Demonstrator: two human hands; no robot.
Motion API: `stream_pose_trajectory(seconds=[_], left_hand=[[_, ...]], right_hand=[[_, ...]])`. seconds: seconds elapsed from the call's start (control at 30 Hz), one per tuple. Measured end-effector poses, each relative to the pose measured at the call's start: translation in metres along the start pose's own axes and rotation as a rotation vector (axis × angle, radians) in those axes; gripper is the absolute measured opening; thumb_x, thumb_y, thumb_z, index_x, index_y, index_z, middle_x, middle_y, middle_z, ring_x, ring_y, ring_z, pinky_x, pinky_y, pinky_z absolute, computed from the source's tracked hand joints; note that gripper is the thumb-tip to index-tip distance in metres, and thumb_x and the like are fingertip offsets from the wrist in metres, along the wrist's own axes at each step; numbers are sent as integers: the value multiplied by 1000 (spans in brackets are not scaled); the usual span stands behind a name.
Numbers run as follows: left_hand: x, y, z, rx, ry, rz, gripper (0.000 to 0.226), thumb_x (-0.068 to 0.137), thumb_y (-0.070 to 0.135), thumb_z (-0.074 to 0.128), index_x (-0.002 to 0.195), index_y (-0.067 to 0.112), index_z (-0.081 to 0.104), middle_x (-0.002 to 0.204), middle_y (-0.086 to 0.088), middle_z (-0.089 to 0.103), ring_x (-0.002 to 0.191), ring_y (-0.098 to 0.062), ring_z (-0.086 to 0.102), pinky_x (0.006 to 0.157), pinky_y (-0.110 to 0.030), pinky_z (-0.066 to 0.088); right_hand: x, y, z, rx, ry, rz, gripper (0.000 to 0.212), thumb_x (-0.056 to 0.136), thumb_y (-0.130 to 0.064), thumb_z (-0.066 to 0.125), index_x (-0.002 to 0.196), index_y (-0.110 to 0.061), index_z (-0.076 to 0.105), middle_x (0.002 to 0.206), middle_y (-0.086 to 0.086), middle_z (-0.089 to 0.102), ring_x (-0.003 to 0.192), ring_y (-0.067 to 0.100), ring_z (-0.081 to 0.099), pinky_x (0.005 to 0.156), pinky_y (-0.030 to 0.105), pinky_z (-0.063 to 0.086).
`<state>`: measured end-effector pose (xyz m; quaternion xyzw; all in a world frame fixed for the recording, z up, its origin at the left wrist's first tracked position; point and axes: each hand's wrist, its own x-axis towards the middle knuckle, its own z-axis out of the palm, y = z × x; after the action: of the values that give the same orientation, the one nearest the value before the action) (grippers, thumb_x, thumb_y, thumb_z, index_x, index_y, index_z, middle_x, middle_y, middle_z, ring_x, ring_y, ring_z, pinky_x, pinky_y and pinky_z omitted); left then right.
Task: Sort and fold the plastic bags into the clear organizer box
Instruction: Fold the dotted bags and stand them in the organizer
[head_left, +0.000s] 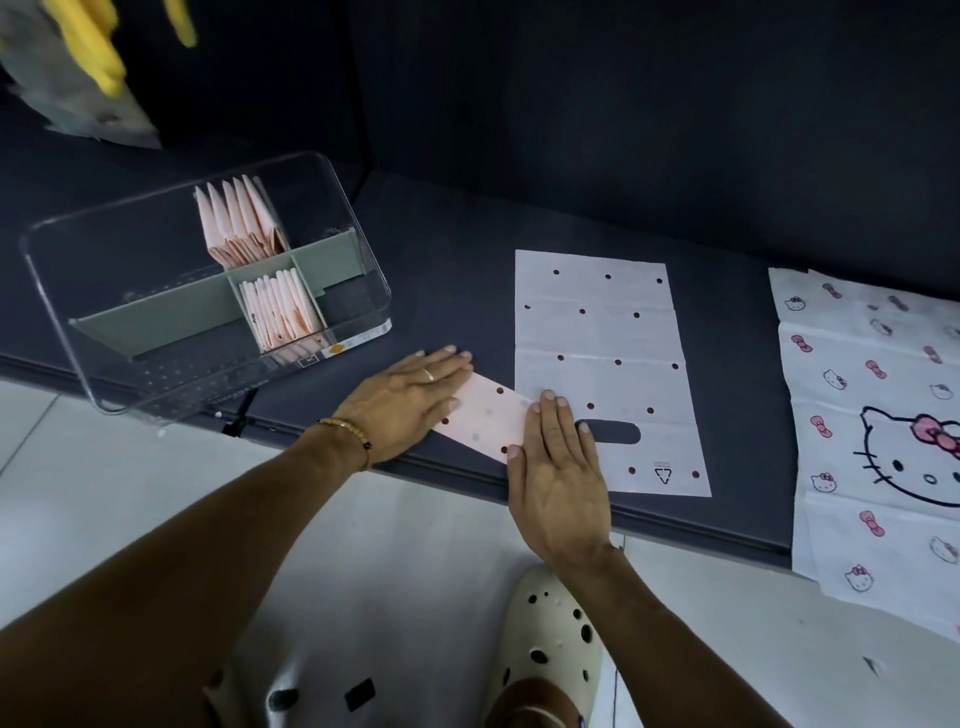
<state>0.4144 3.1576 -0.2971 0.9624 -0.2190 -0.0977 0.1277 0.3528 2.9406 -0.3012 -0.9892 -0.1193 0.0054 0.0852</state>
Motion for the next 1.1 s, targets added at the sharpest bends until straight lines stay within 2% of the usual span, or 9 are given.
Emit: stream_pose_trajectory(seconds=[0.23,0.33,0.43,0.67,0.73,0.83,0.93,0.97,1.1], left_hand=[[2,21,-14,-105,122,-169,64,95,23,45,151,22,14,157,2,20,143,-15,19,115,-26,13],[15,39,-14,-12,183,-142,46,94,24,46,140,22,41,138,-1,47,125,-20,39,103,-34,31],[27,43,-19,-2,166,-173,29,93,28,51,121,23,57,122,0,54,114,-21,43,96,-34,34],[17,42,-38,-504,95,-309,3,91,19,60,90,21,58,98,-1,63,88,-17,59,74,-25,47],[8,36,-47,-673,178,-342,5,89,16,63,85,18,60,90,3,63,83,-11,58,67,-16,43],[-5,23,-66,-920,336,-384,6,87,10,65,82,13,63,79,3,64,71,-6,57,63,-12,45],[-16,5,-87,-1064,478,-424,8,86,8,66,80,11,64,75,-2,65,67,-8,57,64,-21,48],[-20,-1,-94,-1093,521,-435,10,86,7,67,78,13,64,71,0,65,65,-7,57,62,-21,48],[-30,-36,-114,-1040,782,-511,11,80,11,73,79,17,64,72,6,65,62,3,58,59,-14,49]], right_hand=[[-1,-1,-4,18,22,-1,56,100,-34,27,145,-2,36,155,13,29,145,26,23,118,40,15],[-1,0,-4,36,29,-7,54,100,-33,30,144,-2,39,153,14,31,144,26,26,117,41,18],[0,2,-4,72,24,-21,52,100,-29,39,144,-1,39,154,14,31,144,27,26,118,42,18],[14,-5,-23,309,49,11,51,97,-19,48,144,-2,36,153,12,33,146,23,22,119,32,11],[26,-17,-36,430,150,67,49,95,-19,53,141,-6,42,142,11,49,135,24,41,112,30,25],[54,-42,-62,833,60,240,43,92,-26,59,133,-21,48,114,-10,63,102,9,60,84,14,47],[84,-64,-79,1046,22,259,3,88,-20,64,86,-22,64,81,-14,68,72,7,64,55,12,48],[94,-73,-83,1060,20,232,9,88,-18,64,78,-21,64,76,-10,68,67,7,65,52,14,48],[129,-104,-92,1144,42,195,10,88,-16,62,78,-19,65,71,-3,69,52,4,60,46,16,44]])
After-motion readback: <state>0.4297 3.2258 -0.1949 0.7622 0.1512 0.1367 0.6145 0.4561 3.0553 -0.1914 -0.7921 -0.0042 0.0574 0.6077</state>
